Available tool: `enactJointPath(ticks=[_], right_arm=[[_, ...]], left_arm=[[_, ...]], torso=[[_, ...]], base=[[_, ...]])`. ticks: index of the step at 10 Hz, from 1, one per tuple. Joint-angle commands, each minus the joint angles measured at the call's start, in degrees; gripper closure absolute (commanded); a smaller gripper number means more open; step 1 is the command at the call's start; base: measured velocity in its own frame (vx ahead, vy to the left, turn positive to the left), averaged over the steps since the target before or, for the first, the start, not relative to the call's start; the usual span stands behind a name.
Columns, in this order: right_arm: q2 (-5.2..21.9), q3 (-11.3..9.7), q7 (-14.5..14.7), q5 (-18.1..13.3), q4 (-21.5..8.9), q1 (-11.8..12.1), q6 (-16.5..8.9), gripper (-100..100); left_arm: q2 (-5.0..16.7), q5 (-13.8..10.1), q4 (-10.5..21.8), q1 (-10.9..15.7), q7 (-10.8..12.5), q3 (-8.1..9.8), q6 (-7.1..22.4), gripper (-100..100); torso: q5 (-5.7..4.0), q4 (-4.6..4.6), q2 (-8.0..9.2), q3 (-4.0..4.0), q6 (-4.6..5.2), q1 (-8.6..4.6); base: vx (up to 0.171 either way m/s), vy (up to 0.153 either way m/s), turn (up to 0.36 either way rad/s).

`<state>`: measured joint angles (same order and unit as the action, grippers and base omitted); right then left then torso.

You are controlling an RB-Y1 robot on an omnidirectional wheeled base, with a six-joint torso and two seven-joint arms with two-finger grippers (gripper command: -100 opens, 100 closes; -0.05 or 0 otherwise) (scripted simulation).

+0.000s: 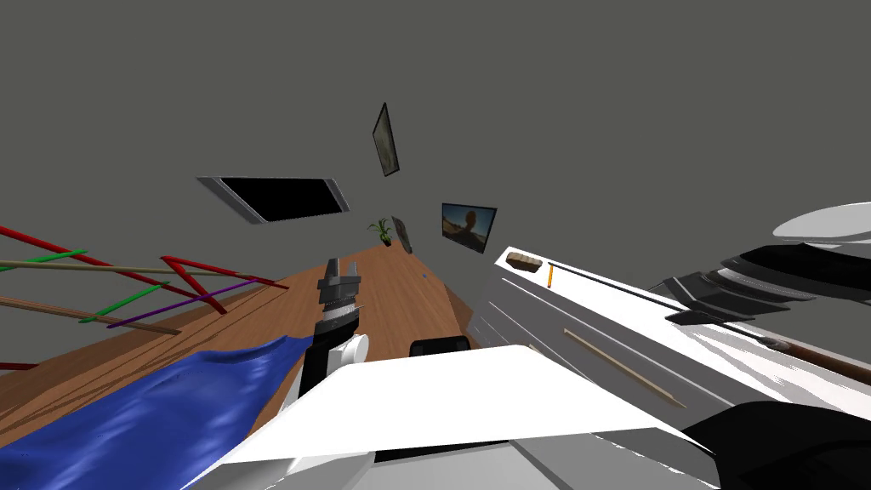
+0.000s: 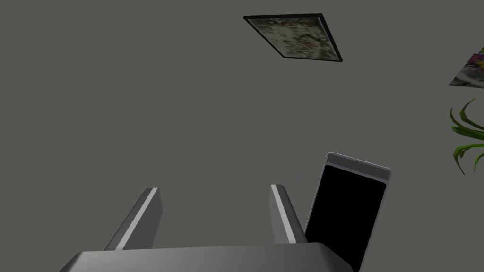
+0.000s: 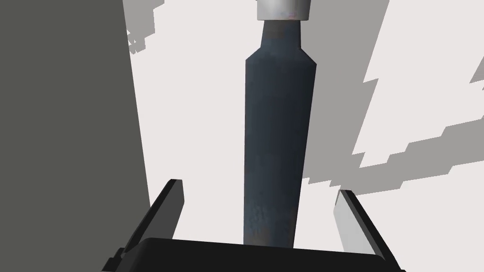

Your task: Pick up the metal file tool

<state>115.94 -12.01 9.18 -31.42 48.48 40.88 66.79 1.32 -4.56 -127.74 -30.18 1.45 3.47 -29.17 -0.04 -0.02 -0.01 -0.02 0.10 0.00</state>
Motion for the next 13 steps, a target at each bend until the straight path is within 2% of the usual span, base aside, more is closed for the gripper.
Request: enactJointPath(ticks=[1, 2, 6, 7, 8, 9, 10, 12, 13], right_arm=[[0.0, 0.0, 0.0, 0.0, 0.0, 0.0, 0.0, -100], [-0.1, 0.0, 0.3, 0.1, -0.2, 0.1, 0.0, 100], [0.0, 0.0, 0.3, 0.1, -0.1, 0.1, 0.0, 100], [0.0, 0.0, 0.3, 0.1, -0.1, 0.1, 0.0, 0], [1.2, 1.1, -2.6, -2.3, 2.7, -2.0, -0.2, 100], [1.2, 1.1, -2.6, -2.3, 3.4, -2.0, -0.2, 100], [1.7, 2.2, -4.3, -4.1, 5.5, -3.0, -0.3, 100], [1.7, 2.2, -4.3, -4.1, 5.5, -3.0, -0.3, 100], [2.3, 3.4, -6.1, -5.8, 7.6, -4.0, -0.4, 100]], left_arm=[[0.0, 0.0, 0.0, 0.0, 0.0, 0.00, 0.0, 0], [0.0, 0.0, 0.0, 0.0, 0.0, 0.01, 0.0, 0], [0.0, 0.0, 0.0, 0.0, 0.0, 0.01, 0.0, 0], [0.0, 0.0, 0.0, 0.0, 0.0, 0.01, 0.0, 0], [0.0, 0.0, 0.0, 0.0, 0.0, 0.01, 0.0, 0], [0.0, 0.0, 0.0, 0.0, 0.0, 0.02, 0.0, 0], [0.0, 0.0, 0.0, 0.0, 0.0, 0.01, 0.0, 0], [0.0, 0.0, 0.0, 0.0, 0.0, 0.01, 0.0, 0], [0.0, 0.0, 0.0, 0.0, 0.0, 0.01, 0.0, 0]], torso=[[0.00, 0.00, 0.00, 0.00, 0.00, 0.00], [0.00, 0.00, -0.02, -0.01, 0.04, -0.03], [-0.02, -0.01, -0.06, -0.03, 0.05, -0.10], [-0.01, -0.01, -0.05, -0.03, 0.05, -0.10], [-0.01, -0.01, -0.05, -0.03, 0.05, -0.10], [0.01, 0.01, -0.04, -0.01, 0.18, -0.18], [-0.05, -0.01, -0.07, -0.03, 0.11, -0.25], [-0.05, -0.03, -0.12, -0.07, 0.06, -0.22], [-0.04, -0.03, -0.11, -0.07, 0.04, -0.16]], base=[[-0.005, 0.010, 0.034], [0.000, 0.000, 0.000], [0.000, 0.000, 0.000], [0.000, 0.000, 0.000], [0.008, -0.042, -0.293], [0.022, -0.046, -0.150], [0.026, -0.044, -0.118], [0.012, -0.018, -0.028], [0.010, -0.020, -0.156]])
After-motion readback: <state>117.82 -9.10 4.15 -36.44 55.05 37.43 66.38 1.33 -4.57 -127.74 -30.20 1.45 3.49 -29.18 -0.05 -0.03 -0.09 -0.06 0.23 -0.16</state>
